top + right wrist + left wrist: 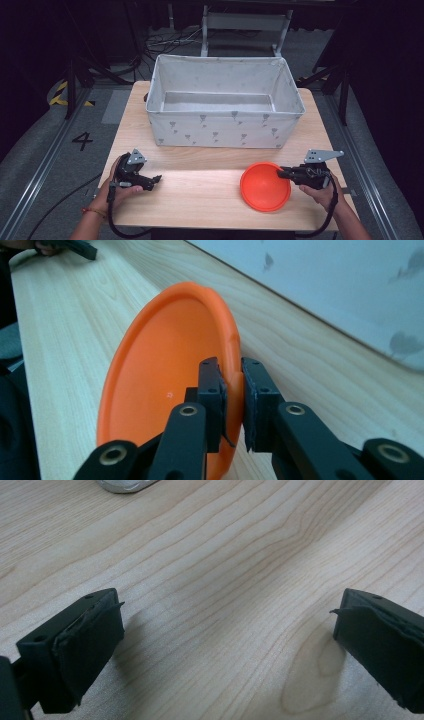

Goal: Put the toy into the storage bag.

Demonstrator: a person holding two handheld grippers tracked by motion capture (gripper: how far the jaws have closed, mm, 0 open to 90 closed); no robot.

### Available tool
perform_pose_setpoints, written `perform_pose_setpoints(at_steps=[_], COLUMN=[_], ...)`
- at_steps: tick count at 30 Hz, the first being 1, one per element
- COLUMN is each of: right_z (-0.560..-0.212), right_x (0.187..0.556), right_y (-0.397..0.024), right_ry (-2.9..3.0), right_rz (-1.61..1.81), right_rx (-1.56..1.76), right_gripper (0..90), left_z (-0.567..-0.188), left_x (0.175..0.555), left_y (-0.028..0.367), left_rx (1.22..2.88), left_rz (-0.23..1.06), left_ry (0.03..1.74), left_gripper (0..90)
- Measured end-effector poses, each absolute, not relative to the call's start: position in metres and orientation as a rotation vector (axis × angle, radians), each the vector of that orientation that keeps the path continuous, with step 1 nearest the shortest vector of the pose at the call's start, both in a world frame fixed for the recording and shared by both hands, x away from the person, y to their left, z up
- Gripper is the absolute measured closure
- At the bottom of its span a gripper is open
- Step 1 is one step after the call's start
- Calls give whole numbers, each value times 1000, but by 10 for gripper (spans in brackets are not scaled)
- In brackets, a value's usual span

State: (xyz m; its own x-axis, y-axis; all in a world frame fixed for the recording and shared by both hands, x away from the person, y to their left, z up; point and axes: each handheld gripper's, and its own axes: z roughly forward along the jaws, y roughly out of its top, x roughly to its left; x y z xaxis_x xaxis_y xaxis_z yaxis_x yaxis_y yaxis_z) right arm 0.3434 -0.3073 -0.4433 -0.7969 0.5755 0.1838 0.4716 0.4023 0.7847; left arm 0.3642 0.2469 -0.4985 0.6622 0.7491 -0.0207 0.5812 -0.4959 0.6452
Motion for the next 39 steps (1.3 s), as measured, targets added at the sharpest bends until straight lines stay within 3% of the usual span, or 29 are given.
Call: perform_pose_setpoints(at_steps=[10, 39], right_z=[-410, -327], right_x=[325, 323], right_y=[-301, -301], right_ry=[2495, 2484], right_rz=[1245, 1168], right_rx=[760, 569], right_gripper=[822, 821], left_z=[-498, -498], left_x=[364, 364], left_y=[247, 247], left_rx=[2249, 2248], left_rz=[349, 350], left_ry=[1024, 1026], left_gripper=[1, 1])
